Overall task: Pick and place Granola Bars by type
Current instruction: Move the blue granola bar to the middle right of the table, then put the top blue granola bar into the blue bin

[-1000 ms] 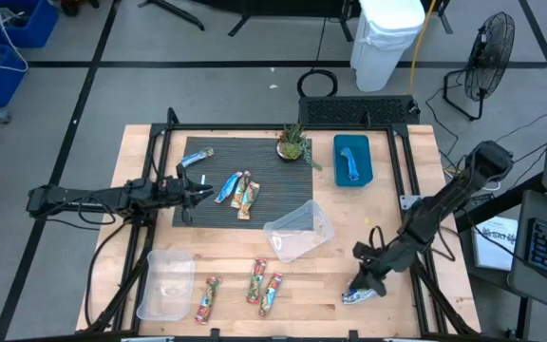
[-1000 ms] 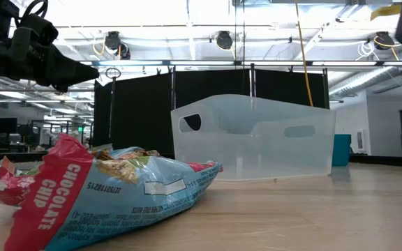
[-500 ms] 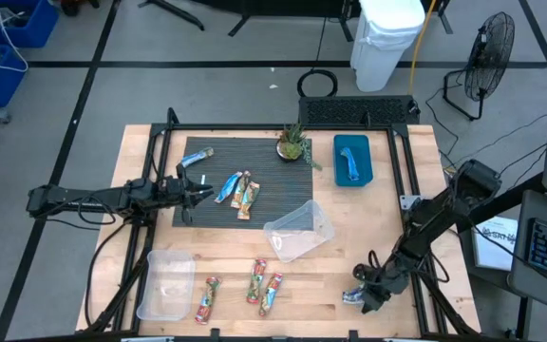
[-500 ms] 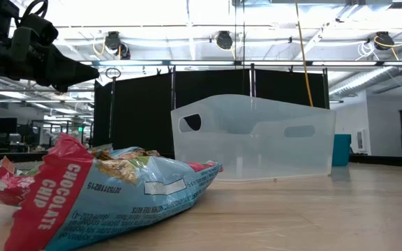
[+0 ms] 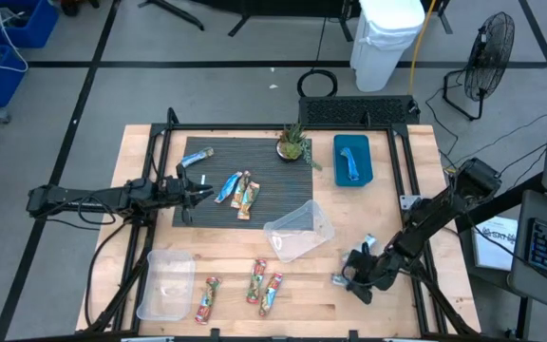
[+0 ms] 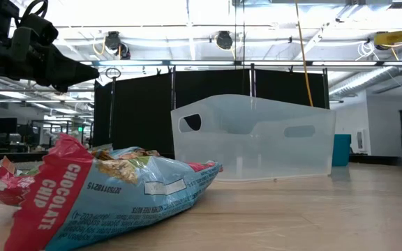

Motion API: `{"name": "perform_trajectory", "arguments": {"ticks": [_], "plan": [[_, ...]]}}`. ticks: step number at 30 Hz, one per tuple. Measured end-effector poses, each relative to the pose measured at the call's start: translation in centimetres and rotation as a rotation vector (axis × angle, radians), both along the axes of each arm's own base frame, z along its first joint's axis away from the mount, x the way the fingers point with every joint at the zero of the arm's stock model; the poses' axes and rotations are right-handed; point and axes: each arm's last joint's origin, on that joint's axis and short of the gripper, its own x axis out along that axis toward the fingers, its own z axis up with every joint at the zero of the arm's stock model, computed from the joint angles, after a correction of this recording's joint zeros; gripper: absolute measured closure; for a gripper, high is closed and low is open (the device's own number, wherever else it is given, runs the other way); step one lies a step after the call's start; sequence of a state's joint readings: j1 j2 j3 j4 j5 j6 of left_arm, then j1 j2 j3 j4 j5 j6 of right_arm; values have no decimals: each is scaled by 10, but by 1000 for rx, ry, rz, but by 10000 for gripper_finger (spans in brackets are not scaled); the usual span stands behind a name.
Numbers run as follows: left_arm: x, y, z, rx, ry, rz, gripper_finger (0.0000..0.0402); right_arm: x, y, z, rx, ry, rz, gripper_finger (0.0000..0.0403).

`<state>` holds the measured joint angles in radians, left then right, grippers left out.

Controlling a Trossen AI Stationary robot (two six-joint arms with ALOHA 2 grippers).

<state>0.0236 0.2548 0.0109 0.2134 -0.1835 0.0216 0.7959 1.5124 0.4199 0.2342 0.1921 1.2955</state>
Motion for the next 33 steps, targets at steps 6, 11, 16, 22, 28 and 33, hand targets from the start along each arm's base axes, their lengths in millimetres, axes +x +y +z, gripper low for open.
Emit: {"name": "perform_trajectory", "arguments": {"ticks": [6,11,16,22,28,33], "plan": [[0,0,0,0,0,0,325,2,-13,-4,-226,-56,6,403],[0,0,0,0,1,0,325,3,-23,-5,-360,-58,14,403],[0,0,0,0,0,0,325,9,-17,17,-325,-227,110,403],[0,0,0,0,-4,0,325,19,-11,77,-379,-566,217,403],[0,0,0,0,2,0,325,12,-24,117,-513,-744,237,403],[0,0,0,0,1,0,325,-2,-45,125,-635,-682,176,403]]}}
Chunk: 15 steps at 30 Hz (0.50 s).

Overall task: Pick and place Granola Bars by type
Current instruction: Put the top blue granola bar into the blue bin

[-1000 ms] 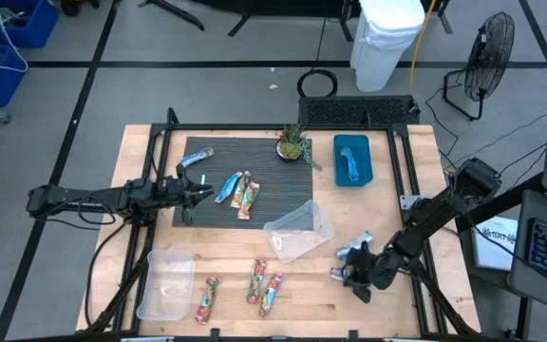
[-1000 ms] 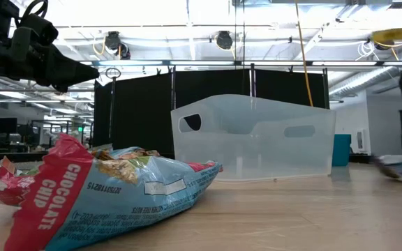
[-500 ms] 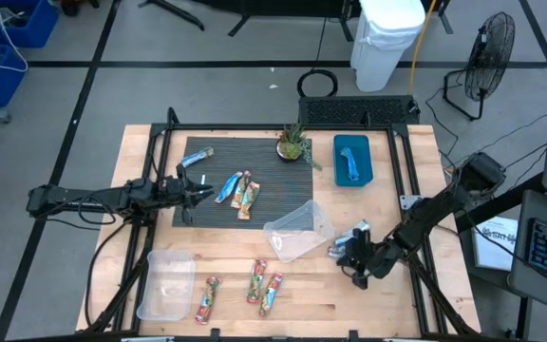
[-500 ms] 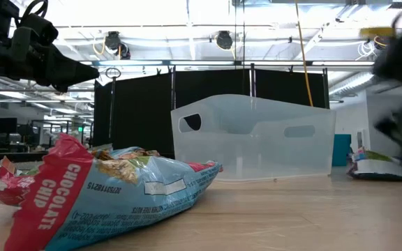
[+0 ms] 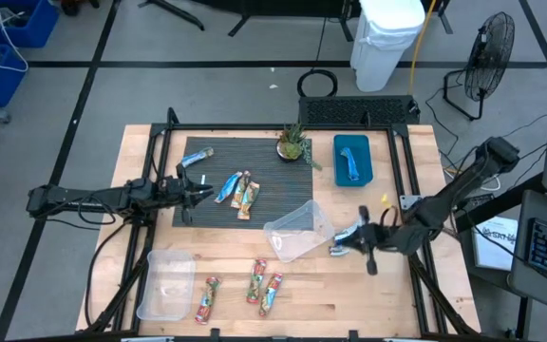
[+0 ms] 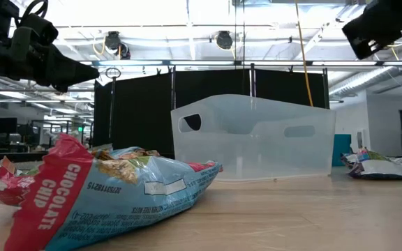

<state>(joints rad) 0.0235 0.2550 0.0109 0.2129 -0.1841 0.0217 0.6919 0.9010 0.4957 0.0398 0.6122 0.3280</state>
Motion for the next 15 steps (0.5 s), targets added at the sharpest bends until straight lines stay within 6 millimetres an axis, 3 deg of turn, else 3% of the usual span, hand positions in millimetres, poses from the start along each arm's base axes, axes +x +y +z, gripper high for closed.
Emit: {"name": "perform_trajectory", "arguments": {"ticks": [8,15], "plan": [[0,0,0,0,0,0,325,-13,-28,3,-53,118,-140,403],[0,0,0,0,-1,0,325,-7,-38,31,-101,351,-226,403]]}}
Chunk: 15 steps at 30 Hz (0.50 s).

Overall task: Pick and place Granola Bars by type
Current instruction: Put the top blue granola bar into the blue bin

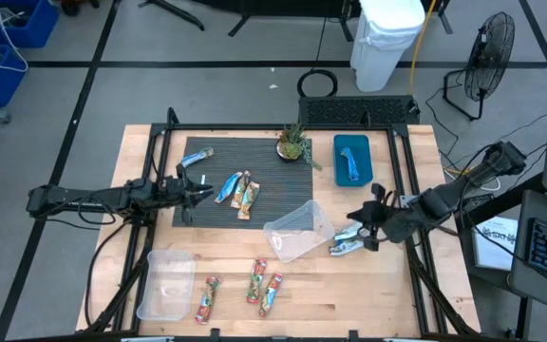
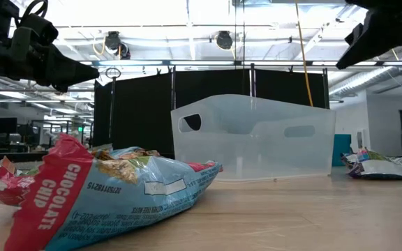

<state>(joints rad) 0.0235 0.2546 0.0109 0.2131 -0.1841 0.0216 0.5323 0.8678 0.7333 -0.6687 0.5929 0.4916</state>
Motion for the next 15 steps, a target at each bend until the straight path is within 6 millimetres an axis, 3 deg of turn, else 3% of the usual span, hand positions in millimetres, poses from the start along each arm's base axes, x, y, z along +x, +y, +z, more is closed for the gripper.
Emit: {"name": "perform_trajectory", "arguments": {"ticks": [6,15], "plan": [[0,0,0,0,0,0,325,6,-7,13,-1,274,-104,403],[0,0,0,0,0,0,325,8,-8,-26,184,611,-235,403]]}}
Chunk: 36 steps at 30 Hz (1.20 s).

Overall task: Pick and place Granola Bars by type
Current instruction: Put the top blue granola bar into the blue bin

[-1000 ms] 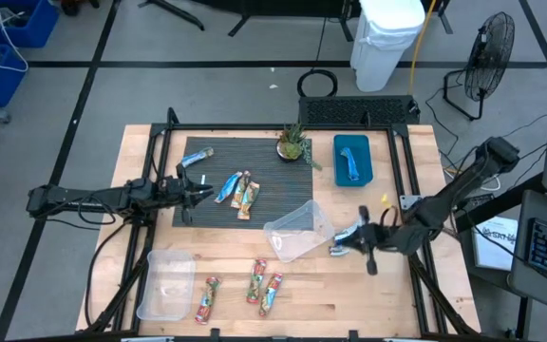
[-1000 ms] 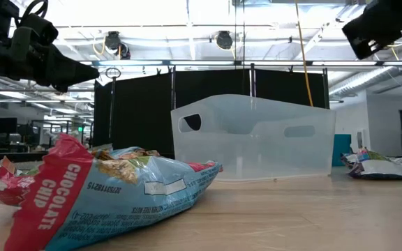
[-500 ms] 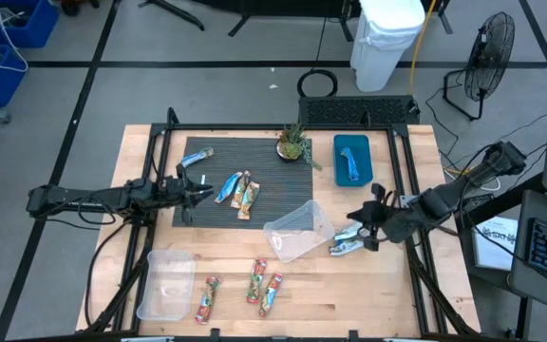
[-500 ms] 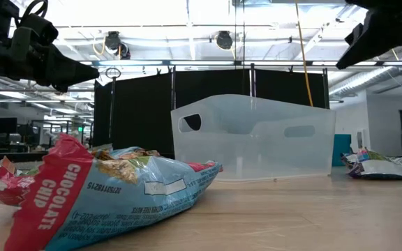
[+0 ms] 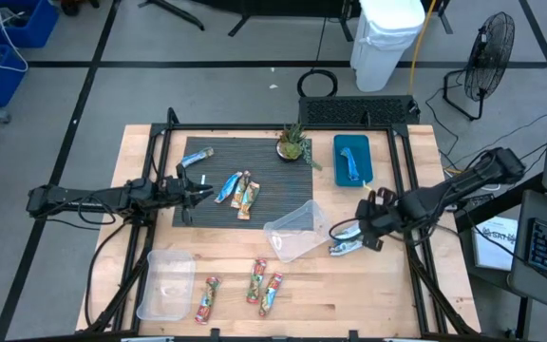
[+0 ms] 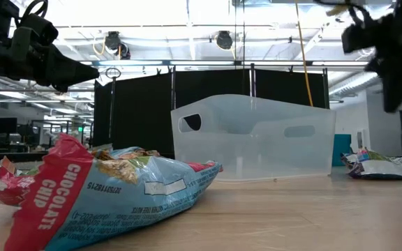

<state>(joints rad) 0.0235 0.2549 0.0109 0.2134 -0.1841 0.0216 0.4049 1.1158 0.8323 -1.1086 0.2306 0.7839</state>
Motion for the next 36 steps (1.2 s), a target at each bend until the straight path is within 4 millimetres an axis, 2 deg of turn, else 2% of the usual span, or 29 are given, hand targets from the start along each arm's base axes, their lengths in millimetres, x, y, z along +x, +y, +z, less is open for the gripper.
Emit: {"name": "perform_trajectory", "arguments": {"ticks": [5,9,16,20,23,28,36], "plan": [[0,0,0,0,0,0,325,-5,0,-22,25,94,-92,396],[0,0,0,0,0,0,325,-6,1,-35,71,113,-105,358],[0,0,0,0,0,0,325,13,9,-42,153,-104,19,260],[0,0,0,0,0,0,325,22,10,-47,121,-238,93,226],[0,0,0,0,0,0,325,23,9,-52,91,-275,127,222],[0,0,0,0,0,0,325,19,0,-63,60,-257,114,238],[0,0,0,0,0,0,325,23,1,-75,198,-354,115,247]]}}
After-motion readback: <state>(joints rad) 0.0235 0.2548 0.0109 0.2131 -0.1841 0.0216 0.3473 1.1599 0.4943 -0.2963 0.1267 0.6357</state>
